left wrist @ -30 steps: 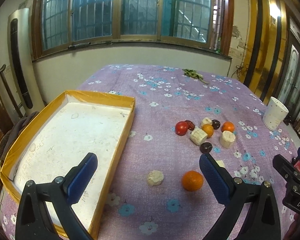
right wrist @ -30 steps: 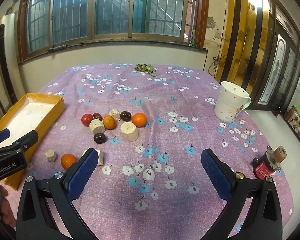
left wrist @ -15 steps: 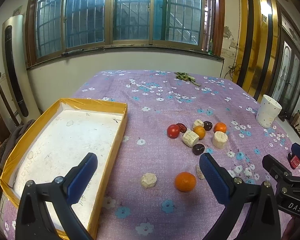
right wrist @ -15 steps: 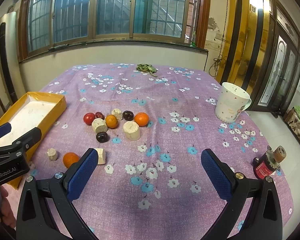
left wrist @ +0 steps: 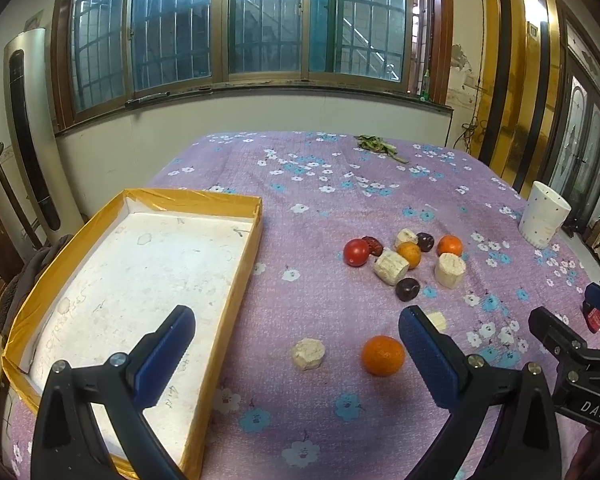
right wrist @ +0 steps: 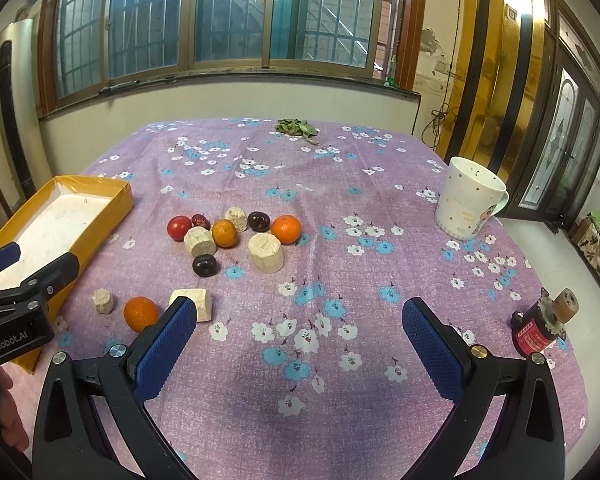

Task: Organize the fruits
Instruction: 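Move both tools toward the scattered fruits on the tablecloth, then grasp the cream rectangular block with the right gripper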

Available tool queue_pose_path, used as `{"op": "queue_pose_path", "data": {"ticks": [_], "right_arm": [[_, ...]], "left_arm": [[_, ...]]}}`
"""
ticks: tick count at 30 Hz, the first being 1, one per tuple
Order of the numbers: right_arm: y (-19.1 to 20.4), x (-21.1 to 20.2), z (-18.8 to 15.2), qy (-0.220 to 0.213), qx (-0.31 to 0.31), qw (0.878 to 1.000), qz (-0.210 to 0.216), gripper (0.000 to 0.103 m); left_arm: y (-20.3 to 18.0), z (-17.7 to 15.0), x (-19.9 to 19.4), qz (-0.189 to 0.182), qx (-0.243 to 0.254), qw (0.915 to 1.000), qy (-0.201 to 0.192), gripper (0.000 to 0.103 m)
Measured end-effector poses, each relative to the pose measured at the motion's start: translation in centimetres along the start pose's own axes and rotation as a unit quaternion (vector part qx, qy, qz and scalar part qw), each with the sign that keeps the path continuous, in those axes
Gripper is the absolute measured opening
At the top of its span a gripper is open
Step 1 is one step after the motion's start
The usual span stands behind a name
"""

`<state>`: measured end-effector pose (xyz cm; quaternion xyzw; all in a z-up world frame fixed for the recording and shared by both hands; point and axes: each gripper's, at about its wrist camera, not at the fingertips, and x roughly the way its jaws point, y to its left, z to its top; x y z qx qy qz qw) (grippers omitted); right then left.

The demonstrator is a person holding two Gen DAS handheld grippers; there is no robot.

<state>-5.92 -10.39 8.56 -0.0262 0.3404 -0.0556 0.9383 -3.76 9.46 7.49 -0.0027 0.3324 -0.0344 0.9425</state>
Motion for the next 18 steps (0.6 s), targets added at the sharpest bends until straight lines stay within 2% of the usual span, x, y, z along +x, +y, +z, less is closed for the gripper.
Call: {"op": "queue_pose_path", "data": {"ticks": [8,13,17,18], "right_arm": [[0.6,1.6,-0.3,0.026,-0.013,0.999,0.025,0.103],[1.5,3.6,-0.6,0.058,-0.021,0.996,0.062,0.102],[3.0,5.3,-0.8,0.075,-0.041,0.993,0.086,0.093],[3.4,5.8,-0.8,0.080,-0.048,0.991,0.093,0.088]], "left_arm": [[1.1,-0.6,0.0,0.028,0.031,0.9989,0.021,0.103],[1.3,-1.6,-0.3,0.022,0.062,0.9968,0.045,0.103],[1.2,-2.2,-0.6,0.018,0.080,0.9949,0.058,0.103],[1.2,-2.4,-0.7,0.018,0.084,0.9945,0.060,0.103]]}}
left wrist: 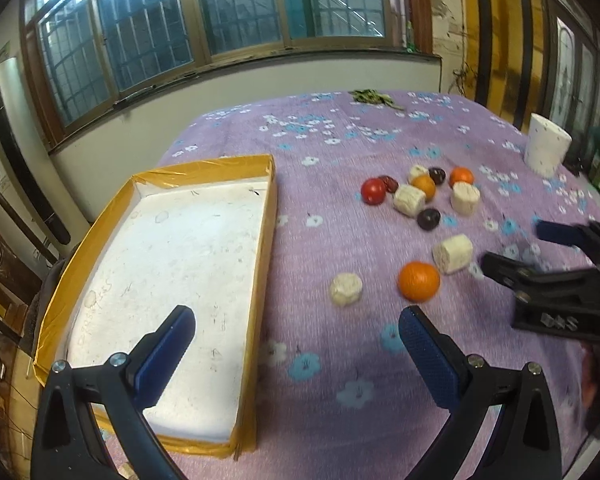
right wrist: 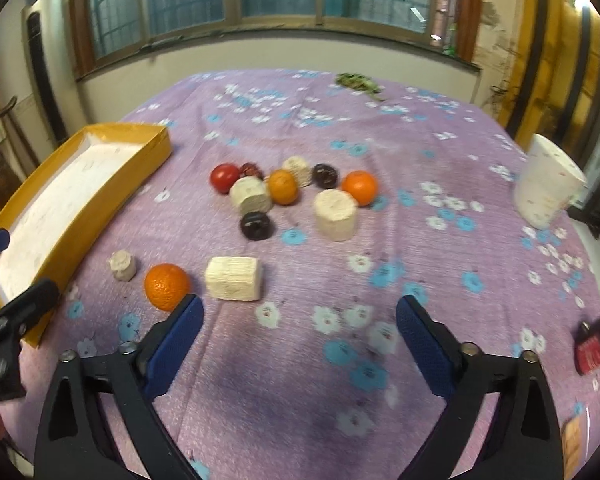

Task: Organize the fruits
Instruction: 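Grasp the cream rectangular block with the right gripper, then grasp the orange mandarin with the left gripper while the right gripper holds the block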

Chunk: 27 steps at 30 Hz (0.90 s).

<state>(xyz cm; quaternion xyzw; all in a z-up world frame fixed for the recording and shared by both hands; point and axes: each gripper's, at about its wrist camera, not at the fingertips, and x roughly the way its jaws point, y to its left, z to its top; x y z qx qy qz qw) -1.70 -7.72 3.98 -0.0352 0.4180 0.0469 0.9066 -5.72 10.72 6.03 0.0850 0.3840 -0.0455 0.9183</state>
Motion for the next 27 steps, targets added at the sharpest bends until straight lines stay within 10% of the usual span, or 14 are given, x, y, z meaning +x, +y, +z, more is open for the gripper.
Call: {"op": "queue_pose_path", "data": {"ticks": [4,11,15,27], "right_arm": [[0.5,2.2,0.6,0.029,-0.003,0.999,0.038,0.069],[1.1,4.3,1.4,0.055,-0.001,0.995,0.078,0.068],[1.5,5.0,1.6,0.063,-0.015,0.993,0.096,0.039],[-3.5,1.3,0.4,0.037,0.018,0.996,0.075,0.039]], "left_arm": [[-0.1,-0.3,0.0,-0.001,0.009,0.9999,0.009,0.103],[-0.6,-0.5,0.5,-0.005,0.017,0.9997,0.020,0.103],[-1.1,-0.1,1.0,-0.013,0.016,0.9994,0.026,0.103],[-5.7,2.5,4.3,-0.068,0.052,0.9945,0.060,0.103]]}}
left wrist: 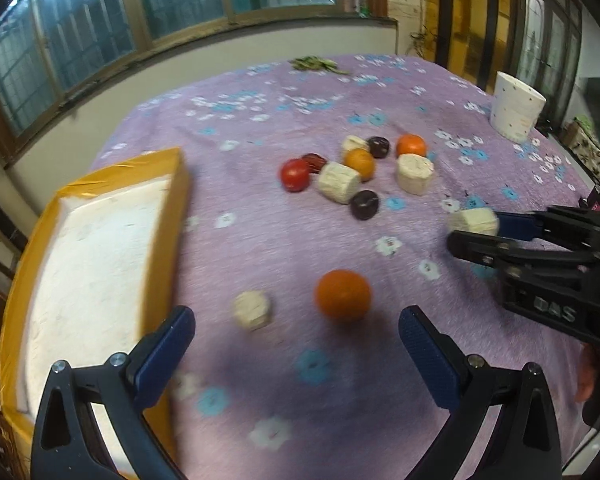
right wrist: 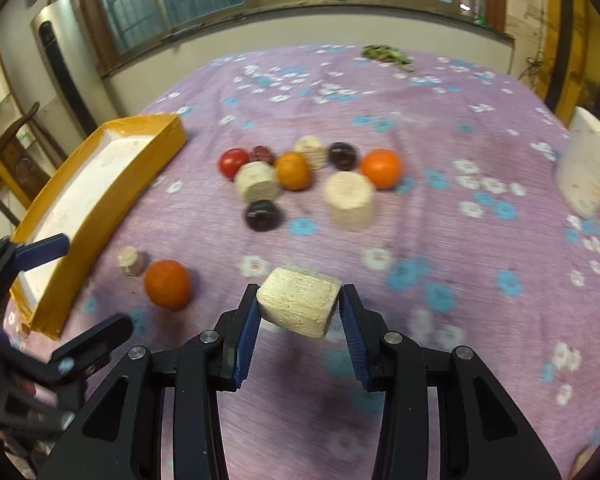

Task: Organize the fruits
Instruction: 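Grasp the orange mandarin with the left gripper while the right gripper holds the block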

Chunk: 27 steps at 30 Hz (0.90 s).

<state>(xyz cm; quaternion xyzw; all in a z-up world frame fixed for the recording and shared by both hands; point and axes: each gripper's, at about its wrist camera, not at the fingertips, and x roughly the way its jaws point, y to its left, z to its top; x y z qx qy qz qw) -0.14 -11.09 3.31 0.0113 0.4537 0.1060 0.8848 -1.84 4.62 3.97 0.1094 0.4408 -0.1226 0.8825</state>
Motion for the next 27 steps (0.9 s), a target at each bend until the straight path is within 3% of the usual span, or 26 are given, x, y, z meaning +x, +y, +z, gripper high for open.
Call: {"op": "queue_pose_path", "data": {"ticks": [5,8,10,11,12,27], "right_arm": [[-1.4,-1.2,-0.9,-0.006,0.007,1.000,-0.017,0.039],[-1.7,-1.5,-1.2,-0.006,0.010,1.000,-0.020,0.039],[-1.9,-1.6,-1.5,-0.007,0.010,1.000,-0.021,0.039],[-1.9,-1.6,-1.5,-0.007,0.010,1.000,-0.022,0.039],[-2.0,-1.6,-1.6,-0.007,0.010,1.000,-0.022,0.039],[-0.4,-3.3,-1.7,-0.030,-0.002,0.999,-0.028,0.039]], "left_arm": [[-1.0,1.1,2.0,-0.016,0.022,0.9992,0.028,0.095],[-1.2,1.2,3.0,-0.034,0.030,0.9976,0.051,0.075],[-1.0,1.1,3.8,-0.058,0.022,0.9955,0.071,0.050],[-0.7,1.0,3.7,-0.069,0.012,0.9953,0.067,0.048],[-0.5,1.0,3.7,-0.076,0.006,0.9948,0.068,0.038],[1.3,0.1,-1.9,-0.113,-0.047,0.9924,0.017,0.038]]}}
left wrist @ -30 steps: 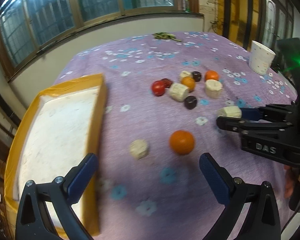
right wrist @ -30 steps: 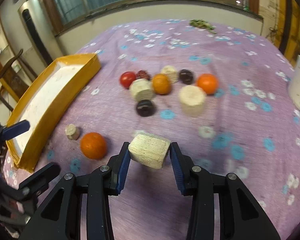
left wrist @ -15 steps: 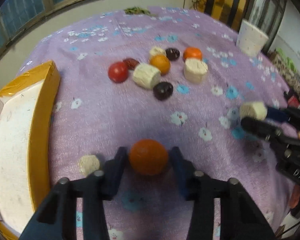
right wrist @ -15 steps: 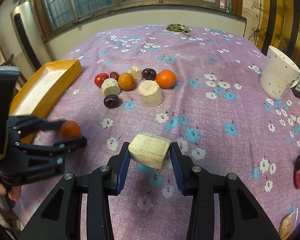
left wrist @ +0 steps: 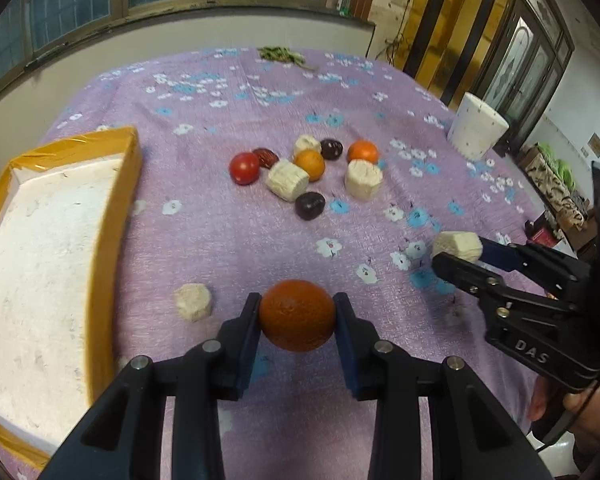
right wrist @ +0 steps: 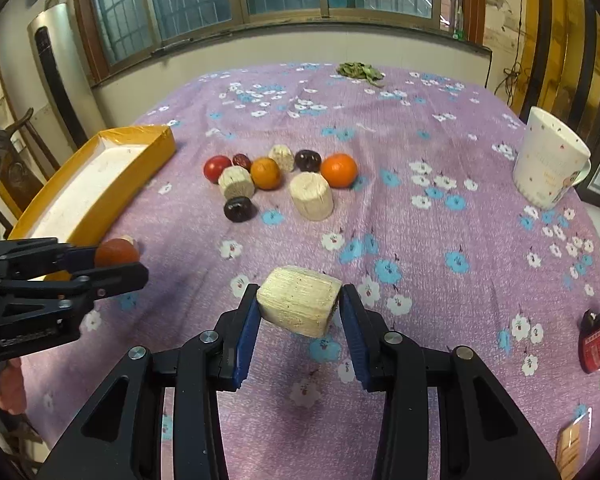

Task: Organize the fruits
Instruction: 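Grasp the orange mandarin with the left gripper while the right gripper holds the block, then carry the mandarin and the block with both grippers over the yellow tray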

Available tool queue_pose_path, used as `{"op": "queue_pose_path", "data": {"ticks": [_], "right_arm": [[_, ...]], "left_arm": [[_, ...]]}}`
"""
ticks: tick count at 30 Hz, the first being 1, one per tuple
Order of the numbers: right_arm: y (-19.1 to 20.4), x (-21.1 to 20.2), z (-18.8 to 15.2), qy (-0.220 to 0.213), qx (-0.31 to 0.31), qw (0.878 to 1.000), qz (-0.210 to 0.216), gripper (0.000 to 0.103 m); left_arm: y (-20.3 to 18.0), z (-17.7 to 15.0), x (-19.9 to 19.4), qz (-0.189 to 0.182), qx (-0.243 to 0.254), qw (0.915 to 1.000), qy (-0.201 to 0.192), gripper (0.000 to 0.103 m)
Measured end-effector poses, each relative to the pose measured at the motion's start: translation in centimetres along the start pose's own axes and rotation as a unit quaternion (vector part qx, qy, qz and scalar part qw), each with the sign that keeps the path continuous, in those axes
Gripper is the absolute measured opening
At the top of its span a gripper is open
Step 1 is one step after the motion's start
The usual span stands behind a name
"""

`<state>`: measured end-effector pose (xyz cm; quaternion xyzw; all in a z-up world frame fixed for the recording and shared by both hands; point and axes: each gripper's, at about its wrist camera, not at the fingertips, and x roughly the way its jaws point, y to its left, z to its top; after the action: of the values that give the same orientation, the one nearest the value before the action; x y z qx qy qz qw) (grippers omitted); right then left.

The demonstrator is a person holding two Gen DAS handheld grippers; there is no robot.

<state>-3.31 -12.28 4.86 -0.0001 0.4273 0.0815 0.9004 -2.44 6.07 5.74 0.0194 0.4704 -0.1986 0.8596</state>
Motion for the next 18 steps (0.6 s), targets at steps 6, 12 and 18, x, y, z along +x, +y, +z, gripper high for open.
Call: {"op": "queue_pose_path", "data": {"ticks": [6,12,18], "right_arm": [[2.5,0.2,0.9,-0.001,-0.018,1.000,0.011,0.039],[7.3,0.8,2.6,-0.004,-0.058,0.997,0.045,0.039],[13.4,1.9,4.5,0.000,-0.105,0.990,0.095,0.039]], "left_arm": [[2.7,-0.2,-2.1,0.002,-0.029,0.9993,-0.022,0.038],[6.7,-1.1,-4.3,0.019,-0.069,0.9966,-0.040,0.038],[11.9,-2.8,-6.4,0.057,-0.114,0.9905,-0.052,0.038]]}}
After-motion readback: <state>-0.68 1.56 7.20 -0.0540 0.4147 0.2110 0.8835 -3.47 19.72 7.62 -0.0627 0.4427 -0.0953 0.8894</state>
